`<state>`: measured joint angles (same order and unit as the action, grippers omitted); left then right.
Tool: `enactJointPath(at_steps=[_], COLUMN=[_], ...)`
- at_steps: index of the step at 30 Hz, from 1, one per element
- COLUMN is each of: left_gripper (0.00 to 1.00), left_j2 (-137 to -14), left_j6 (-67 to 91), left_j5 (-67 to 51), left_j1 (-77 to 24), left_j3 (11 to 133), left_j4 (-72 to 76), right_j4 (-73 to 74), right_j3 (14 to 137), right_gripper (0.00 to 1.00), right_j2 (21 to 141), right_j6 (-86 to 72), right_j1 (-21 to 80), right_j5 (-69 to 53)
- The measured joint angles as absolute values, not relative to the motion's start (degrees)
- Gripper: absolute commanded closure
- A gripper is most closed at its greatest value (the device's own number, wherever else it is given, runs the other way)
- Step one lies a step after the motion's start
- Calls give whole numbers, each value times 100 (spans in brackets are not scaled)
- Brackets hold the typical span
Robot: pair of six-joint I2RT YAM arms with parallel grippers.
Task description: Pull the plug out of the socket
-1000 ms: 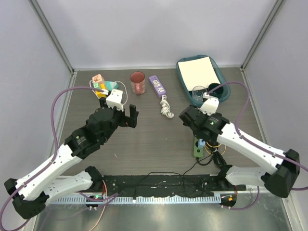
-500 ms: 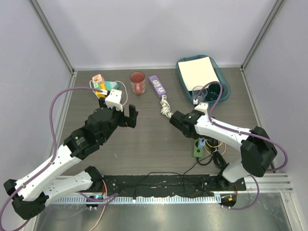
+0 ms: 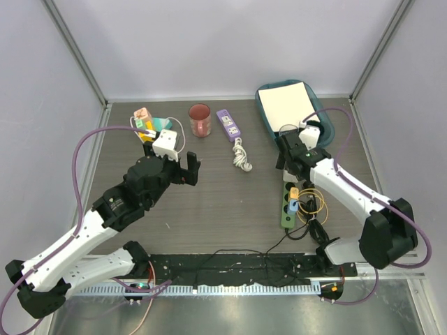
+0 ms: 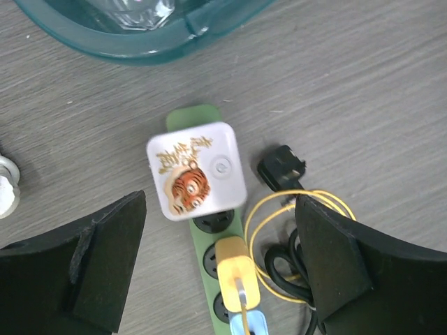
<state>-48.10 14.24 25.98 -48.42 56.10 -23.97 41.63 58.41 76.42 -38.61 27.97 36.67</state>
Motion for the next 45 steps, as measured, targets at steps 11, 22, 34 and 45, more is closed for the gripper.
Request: enactJointPath(at_steps=[11,22,34,45], left_gripper=[0,0,1,0], left_j2=[-4810,-4810,-4799,-3948], left_j6=[1402,1328,2390,4309], left_j5=[2598,2591,2447,1330], left_j1=[-4842,-4842,-4842,-4842], left_j3=[5610,5605,5579,3444], left_j4=[-2397,-2392,-2862,-2329], right_j4=[3682,3393,3114,2099], right_j3=[6173,6182,5999,5533], right_gripper=[9,46,75,77], right_j2=[8670,9080,8860,8431], right_j6=[-3107,-2757,-2611,-3503], right_j1=[2556,2255,2338,3173], right_j5=[3170,2794,2193,775])
